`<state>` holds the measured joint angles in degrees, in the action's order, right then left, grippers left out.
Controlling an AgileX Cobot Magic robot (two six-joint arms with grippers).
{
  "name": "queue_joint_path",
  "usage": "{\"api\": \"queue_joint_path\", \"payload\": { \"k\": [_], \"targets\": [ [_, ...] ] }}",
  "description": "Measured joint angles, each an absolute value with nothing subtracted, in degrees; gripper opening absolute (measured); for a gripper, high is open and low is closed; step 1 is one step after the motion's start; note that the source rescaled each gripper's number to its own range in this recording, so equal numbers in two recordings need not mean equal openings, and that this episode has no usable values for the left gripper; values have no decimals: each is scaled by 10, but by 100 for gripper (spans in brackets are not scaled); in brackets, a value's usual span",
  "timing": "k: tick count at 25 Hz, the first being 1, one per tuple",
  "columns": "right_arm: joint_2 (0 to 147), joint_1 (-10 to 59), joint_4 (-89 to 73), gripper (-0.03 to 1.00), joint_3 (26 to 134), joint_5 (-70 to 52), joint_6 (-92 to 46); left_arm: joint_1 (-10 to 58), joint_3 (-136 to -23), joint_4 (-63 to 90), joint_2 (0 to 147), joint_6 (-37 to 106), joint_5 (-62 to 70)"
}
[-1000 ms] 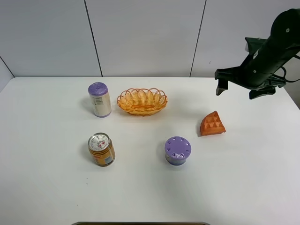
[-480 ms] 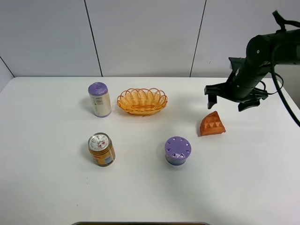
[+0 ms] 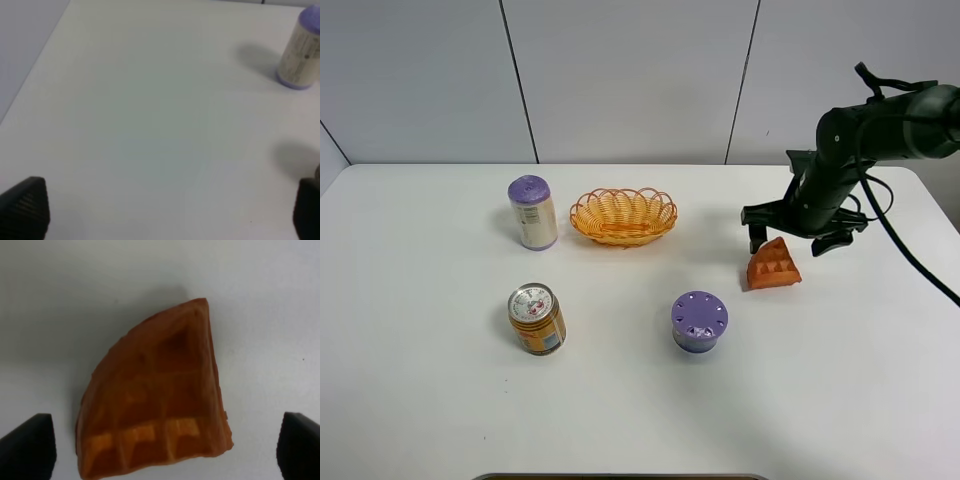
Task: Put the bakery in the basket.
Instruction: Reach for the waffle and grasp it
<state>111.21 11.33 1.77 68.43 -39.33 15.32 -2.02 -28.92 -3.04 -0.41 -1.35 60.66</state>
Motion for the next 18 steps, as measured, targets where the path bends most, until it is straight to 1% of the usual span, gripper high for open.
{"api": "queue_joint_path", "payload": {
  "k": [11,18],
  "targets": [
    [1152,113,18,100,684,-352,153,-20,-289,-30,-4,-13,607],
    [1177,113,18,100,684,-348,153,-20,-289,-30,-4,-13,607]
  ]
}}
